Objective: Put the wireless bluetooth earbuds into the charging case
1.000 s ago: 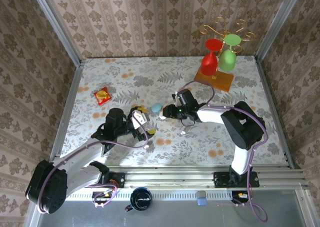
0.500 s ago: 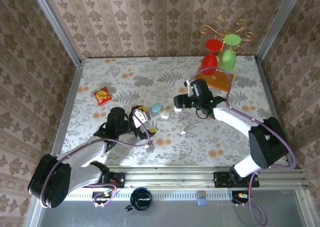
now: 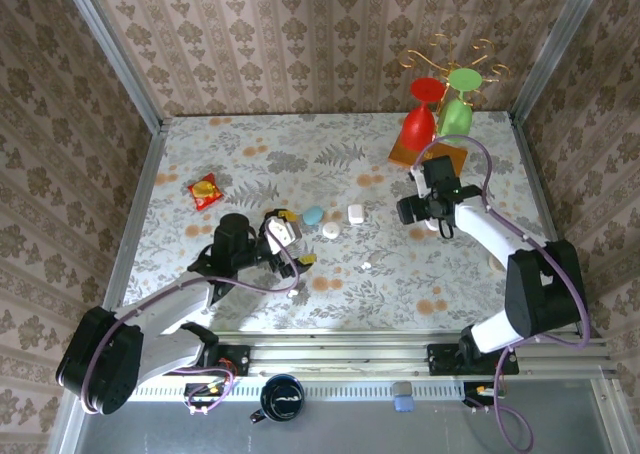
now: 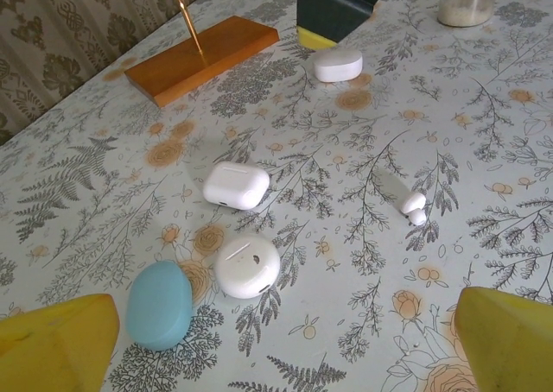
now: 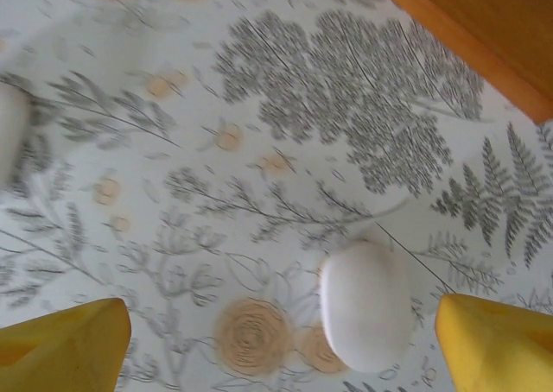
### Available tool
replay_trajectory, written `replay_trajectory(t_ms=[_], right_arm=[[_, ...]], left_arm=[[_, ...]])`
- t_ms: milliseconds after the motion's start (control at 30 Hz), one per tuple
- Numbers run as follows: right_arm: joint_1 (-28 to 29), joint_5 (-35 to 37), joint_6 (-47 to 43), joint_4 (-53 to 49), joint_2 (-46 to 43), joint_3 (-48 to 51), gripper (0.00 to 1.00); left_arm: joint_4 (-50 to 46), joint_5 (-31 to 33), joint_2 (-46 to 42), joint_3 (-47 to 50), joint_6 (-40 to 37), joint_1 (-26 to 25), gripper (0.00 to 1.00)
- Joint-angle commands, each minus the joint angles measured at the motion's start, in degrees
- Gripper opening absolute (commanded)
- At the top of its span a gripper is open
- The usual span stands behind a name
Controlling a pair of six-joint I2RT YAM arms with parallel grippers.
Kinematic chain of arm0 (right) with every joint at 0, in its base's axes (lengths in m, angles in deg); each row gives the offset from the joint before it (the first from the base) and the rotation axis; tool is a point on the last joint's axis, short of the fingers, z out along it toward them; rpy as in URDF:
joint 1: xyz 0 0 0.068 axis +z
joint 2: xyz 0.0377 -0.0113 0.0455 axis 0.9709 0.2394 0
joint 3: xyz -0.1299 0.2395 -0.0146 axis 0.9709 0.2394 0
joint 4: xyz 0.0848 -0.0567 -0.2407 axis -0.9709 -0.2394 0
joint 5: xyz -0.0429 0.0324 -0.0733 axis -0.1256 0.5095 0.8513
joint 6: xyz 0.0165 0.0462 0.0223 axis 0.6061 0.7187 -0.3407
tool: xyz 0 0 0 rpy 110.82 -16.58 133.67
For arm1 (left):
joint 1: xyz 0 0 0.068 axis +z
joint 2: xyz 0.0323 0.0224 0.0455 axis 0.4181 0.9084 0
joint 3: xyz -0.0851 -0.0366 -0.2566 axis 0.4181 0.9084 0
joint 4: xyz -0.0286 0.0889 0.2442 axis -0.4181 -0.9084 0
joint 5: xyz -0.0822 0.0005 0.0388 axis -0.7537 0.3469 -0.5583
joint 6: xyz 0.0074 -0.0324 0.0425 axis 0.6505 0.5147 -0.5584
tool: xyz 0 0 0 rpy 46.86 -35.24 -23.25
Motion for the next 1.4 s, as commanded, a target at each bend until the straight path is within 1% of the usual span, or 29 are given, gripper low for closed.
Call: replay_trajectory(t_ms=[0, 100, 167, 233, 367, 433, 533, 833, 967, 1167, 1233, 1367], right_arm=[[-1.69, 0.58, -1.85, -1.63, 2.79, 1.09, 0.88], [-3.49, -1.8, -2.52, -0.64, 4.83, 0.86, 0.85], [-4.14, -1.73, -2.47, -0.25, 6.35, 0.5, 0.78], [-4.51, -1.25, -2.58, -0.93, 7.86, -0.28, 0.75], [-4.72, 0.38, -3.19, -3.66, 10.55, -1.82, 0.74], [-4.77, 0.16, -3.46, -4.0, 11.08, -1.81, 0.73], [-4.69, -0.45, -3.28, -4.15, 11.84, -1.82, 0.69], [-4.77, -0.22, -2.32, -4.75, 13.84, -2.66, 0.54], [-4.74, -0.94, -1.76, -5.09, 13.77, -3.11, 0.49], [-3.95, -7.83, -1.87, -3.28, 9.84, -1.76, 0.43], [-3.3, -10.09, -2.28, -1.91, 7.74, -0.92, 0.39], [-0.83, -15.71, -6.08, -2.05, 4.72, -0.94, 0.37]], left_arm=[[1.65, -1.41, 0.54, -0.85, 0.65, -0.16, 1.0], [1.94, -1.36, 0.76, -0.64, 0.75, -0.16, 1.0], [2.53, -1.57, 1.18, -0.58, 0.86, -0.16, 1.0], [3.1, -1.89, 1.78, -0.55, 0.92, -0.16, 1.0], [3.04, -2.28, 2.55, -1.07, 0.58, -0.16, 1.0], [3.12, -2.11, 2.73, -1.25, 0.34, -0.16, 1.0], [3.39, -1.77, 3.38, -1.5, -0.01, -0.16, 1.0], [3.82, -1.98, 5.01, -2.13, -0.39, -0.07, 1.0], [4.18, -1.91, 5.54, -2.28, -0.45, -0.07, 1.0], [4.04, -1.97, 5.93, -2.77, -0.37, 0.1, 1.0], [3.88, -2.32, 5.77, -2.92, -0.29, 0.19, 1.0], [3.87, -3.34, 5.13, -3.01, 0.16, 0.28, 1.0]])
